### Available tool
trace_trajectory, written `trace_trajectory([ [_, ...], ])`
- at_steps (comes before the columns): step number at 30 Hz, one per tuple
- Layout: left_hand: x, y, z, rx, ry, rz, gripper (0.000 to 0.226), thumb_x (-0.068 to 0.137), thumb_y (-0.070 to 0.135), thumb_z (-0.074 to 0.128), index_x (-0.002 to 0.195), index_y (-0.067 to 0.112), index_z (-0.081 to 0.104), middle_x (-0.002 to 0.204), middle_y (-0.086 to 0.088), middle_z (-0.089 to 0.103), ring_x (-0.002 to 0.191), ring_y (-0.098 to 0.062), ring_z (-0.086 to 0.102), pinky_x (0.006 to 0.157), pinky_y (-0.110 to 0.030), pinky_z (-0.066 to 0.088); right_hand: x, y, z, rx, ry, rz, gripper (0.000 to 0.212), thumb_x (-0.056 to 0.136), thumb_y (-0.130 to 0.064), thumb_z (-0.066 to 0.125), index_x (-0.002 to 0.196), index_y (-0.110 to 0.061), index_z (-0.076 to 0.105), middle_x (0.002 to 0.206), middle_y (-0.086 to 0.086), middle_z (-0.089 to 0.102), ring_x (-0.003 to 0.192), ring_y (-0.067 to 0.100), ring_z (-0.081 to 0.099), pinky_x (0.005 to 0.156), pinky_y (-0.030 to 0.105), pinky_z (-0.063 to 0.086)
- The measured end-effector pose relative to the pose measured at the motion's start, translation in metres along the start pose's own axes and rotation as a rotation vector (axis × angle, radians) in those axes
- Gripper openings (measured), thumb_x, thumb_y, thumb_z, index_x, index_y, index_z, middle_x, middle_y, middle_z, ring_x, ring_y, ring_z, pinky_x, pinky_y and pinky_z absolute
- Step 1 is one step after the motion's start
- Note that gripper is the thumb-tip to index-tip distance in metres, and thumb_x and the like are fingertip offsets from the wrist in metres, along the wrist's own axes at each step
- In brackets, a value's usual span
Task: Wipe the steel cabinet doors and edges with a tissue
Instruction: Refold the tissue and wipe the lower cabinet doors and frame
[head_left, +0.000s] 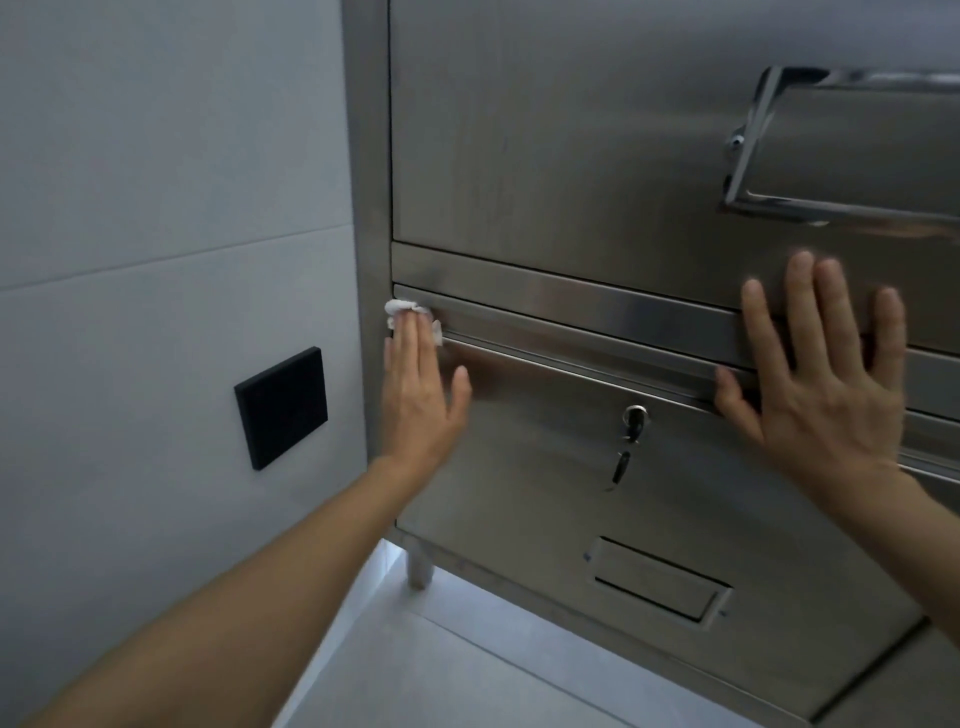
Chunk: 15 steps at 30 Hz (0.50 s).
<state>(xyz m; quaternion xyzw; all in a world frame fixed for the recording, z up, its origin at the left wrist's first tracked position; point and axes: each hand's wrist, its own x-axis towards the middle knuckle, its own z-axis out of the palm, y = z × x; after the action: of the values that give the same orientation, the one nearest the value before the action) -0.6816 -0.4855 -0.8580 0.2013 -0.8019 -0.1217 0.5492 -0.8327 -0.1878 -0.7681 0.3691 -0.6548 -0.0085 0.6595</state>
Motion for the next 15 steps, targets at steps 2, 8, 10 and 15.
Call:
trace_trajectory([
  [2,-0.006,0.02,0.006,-0.013,0.0,0.016,0.066,0.098,0.032,0.036,0.148,-0.011,0.029,0.157,-0.027,0.026,0.148,-0.039,0.02,0.12,-0.054,0.021,0.0,0.002,-0.001,-0.001,0.001,0.001,0.066,0.1,-0.039,0.047,0.155,-0.007,0.028,0.162,0.022,0.019,0.151,0.033,0.017,0.12,0.055,0.013],
  [8,-0.036,0.067,0.02,-0.041,-0.098,0.25,0.062,0.099,0.026,0.035,0.15,-0.008,0.029,0.159,-0.022,0.027,0.151,-0.029,0.016,0.124,-0.041,0.011,0.0,0.001,0.001,-0.003,0.012,-0.012,0.067,0.1,-0.039,0.048,0.155,-0.006,0.029,0.16,0.022,0.02,0.151,0.033,0.015,0.119,0.056,0.016],
  [10,-0.018,0.024,0.011,0.033,-0.071,0.153,0.062,0.1,0.028,0.034,0.151,-0.007,0.027,0.159,-0.023,0.024,0.15,-0.029,0.015,0.123,-0.045,0.014,-0.001,0.001,0.001,-0.002,0.015,0.001,0.067,0.1,-0.039,0.047,0.155,-0.007,0.029,0.16,0.023,0.02,0.151,0.033,0.015,0.119,0.055,0.015],
  [15,-0.008,0.015,0.006,0.04,-0.051,0.128,0.063,0.099,0.029,0.034,0.149,-0.008,0.029,0.158,-0.024,0.027,0.149,-0.033,0.018,0.122,-0.051,0.016,-0.001,0.001,0.0,-0.016,0.008,-0.002,0.067,0.1,-0.039,0.047,0.155,-0.007,0.028,0.16,0.023,0.022,0.151,0.033,0.015,0.12,0.055,0.013],
])
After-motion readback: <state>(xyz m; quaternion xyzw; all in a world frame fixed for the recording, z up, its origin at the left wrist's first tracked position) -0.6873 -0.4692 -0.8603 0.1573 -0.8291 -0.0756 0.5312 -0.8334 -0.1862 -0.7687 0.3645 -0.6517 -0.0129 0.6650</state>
